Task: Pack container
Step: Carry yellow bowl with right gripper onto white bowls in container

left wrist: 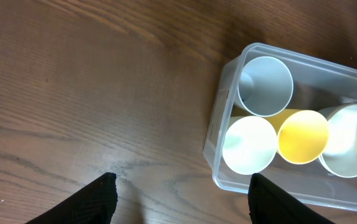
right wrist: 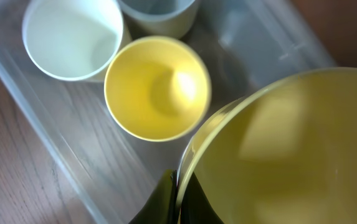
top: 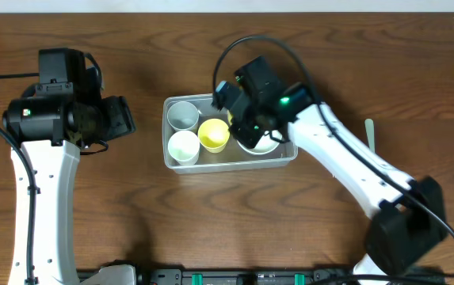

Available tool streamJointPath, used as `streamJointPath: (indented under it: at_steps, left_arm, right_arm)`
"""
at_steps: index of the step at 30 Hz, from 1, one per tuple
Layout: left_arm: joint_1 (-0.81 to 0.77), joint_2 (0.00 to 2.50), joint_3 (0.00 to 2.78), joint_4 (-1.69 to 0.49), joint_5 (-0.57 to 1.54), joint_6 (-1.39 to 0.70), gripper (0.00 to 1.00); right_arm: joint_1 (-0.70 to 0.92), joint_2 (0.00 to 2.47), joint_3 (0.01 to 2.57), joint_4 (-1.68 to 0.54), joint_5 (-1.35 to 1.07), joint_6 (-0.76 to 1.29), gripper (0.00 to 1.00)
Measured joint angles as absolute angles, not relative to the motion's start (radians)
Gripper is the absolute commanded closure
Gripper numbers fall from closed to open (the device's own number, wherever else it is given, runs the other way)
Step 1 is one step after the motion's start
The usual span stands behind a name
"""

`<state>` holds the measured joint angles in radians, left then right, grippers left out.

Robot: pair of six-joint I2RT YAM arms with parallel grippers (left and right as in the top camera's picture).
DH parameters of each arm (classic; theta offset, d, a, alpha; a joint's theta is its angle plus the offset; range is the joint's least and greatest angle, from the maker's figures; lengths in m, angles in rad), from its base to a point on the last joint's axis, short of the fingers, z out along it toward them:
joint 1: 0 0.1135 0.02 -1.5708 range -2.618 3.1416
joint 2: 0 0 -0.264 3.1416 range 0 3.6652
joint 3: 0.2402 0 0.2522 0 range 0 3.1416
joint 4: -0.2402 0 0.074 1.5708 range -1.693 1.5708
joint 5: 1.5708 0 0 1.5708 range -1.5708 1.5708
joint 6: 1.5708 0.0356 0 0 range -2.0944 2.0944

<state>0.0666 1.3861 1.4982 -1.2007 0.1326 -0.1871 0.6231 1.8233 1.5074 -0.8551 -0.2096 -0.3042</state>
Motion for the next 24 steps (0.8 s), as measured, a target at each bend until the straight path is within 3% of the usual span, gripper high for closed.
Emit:
streamJointPath:
  at_steps: [9, 12, 15, 24]
  left_arm:
    - [0.067, 1.386, 1.498, -1.2, 0.133, -0.187, 0.32]
    - [0.067, 1.386, 1.498, -1.2, 0.133, -0.187, 0.32]
    - [0.067, 1.386, 1.498, -1.201, 0.133, -0.187, 0.32]
    - [0.067, 1.386, 1.498, -1.201, 0.133, -0.187, 0.32]
  right_arm:
    - [0.631, 1.898, 1.504, -0.867, -0.204, -0.304, 0.97]
    - [0.63, 1.903, 1.504, -0.866, -0.197, -0.305, 0.87]
    - [0.63, 1.903, 1.504, -0.869, -0.189, -0.308, 0.84]
    - [0.625, 1.903, 1.504, -0.871, -0.159, -0.308, 0.83]
